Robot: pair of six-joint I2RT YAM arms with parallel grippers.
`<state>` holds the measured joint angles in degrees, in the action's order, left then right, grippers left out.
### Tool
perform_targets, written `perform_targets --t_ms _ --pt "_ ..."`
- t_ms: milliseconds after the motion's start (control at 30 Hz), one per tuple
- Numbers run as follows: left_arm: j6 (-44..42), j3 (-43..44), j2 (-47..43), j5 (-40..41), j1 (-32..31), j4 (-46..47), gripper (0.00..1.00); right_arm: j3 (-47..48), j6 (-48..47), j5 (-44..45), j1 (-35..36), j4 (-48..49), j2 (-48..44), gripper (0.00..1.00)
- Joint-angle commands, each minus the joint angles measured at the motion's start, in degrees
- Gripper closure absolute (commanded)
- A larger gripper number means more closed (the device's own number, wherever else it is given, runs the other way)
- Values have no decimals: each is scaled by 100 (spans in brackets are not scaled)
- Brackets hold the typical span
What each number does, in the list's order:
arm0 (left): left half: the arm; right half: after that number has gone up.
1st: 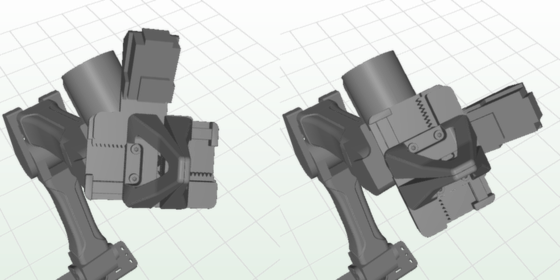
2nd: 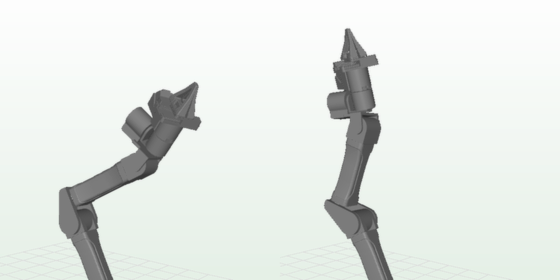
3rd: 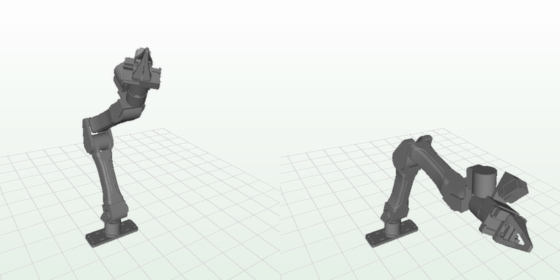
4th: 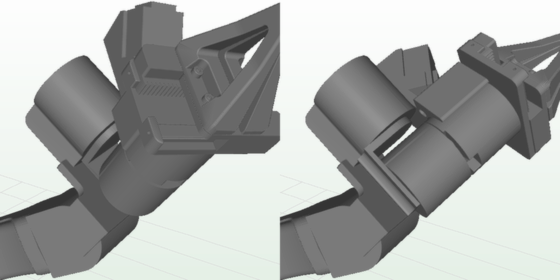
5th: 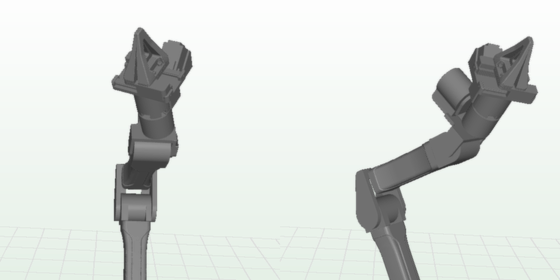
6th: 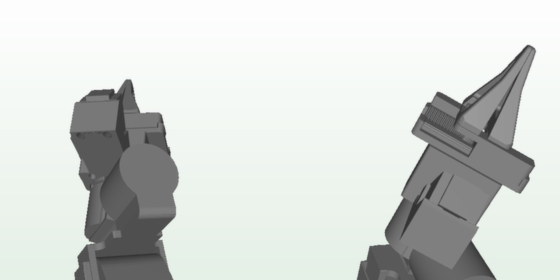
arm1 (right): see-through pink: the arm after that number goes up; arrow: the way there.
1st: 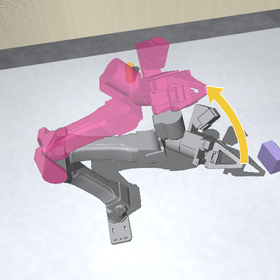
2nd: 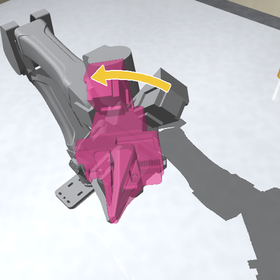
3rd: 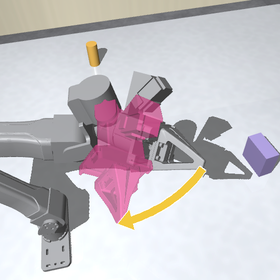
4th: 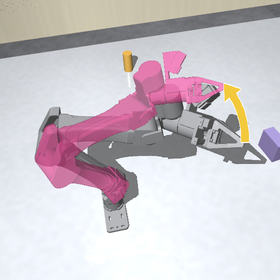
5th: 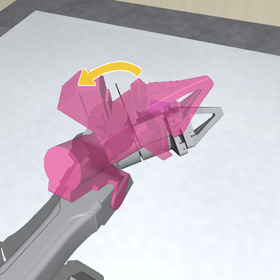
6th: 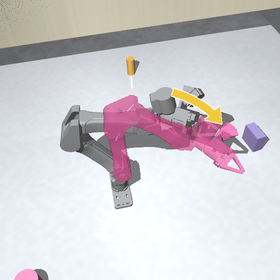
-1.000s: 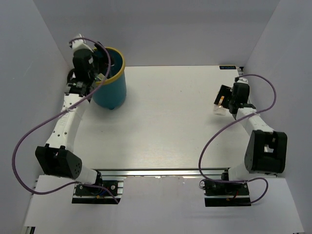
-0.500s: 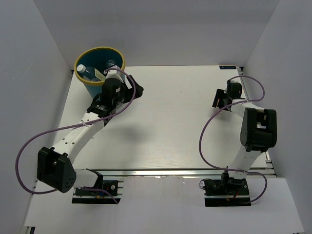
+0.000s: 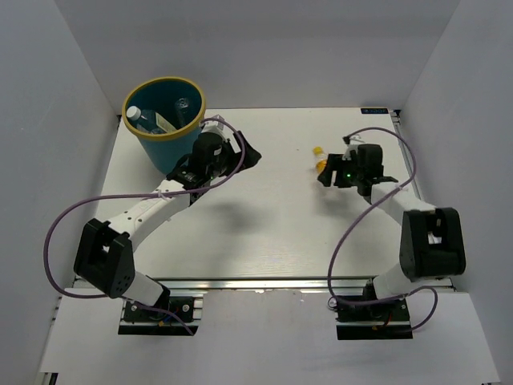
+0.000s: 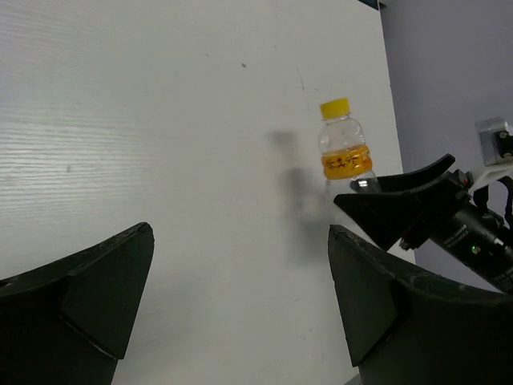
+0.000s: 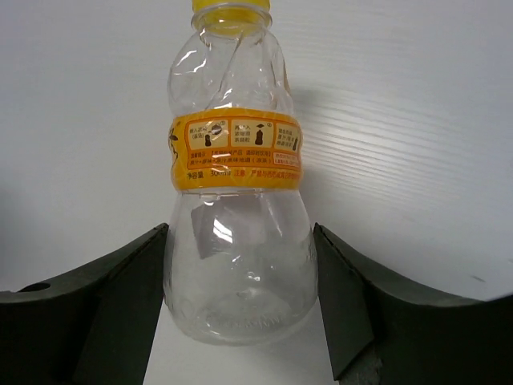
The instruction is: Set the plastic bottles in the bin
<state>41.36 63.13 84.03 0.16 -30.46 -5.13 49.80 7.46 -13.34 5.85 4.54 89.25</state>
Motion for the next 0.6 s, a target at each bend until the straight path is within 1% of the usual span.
perform_targets --t_ms 0,33,100,133,233,267,400,500,567 --pt "257 138 -9 -184 -250 450 2 -216 17 -1021 862 575 -724 53" --pt "302 86 25 -175 -337 703 2 -286 88 -1030 1040 566 -856 51" --pt "433 33 43 -192 -417 863 2 -348 123 -1021 1461 548 -1199 50" --pt "451 -2 61 -166 -504 969 2 -374 246 -1204 1559 566 -1374 50" --pt "539 -38 70 -95 -680 1066 2 -436 483 -1713 1805 723 -1630 50" --pt "557 -21 78 96 -724 1031 2 -436 493 -1768 1867 733 -1700 50" --pt "627 -73 26 422 -926 1031 2 -445 502 -1961 2175 750 -2112 50" --pt "610 -21 61 484 -953 935 2 -594 659 -2102 2271 996 -2359 50" --pt "575 41 79 441 -988 838 13 -647 704 -2164 2298 1084 -2430 50"
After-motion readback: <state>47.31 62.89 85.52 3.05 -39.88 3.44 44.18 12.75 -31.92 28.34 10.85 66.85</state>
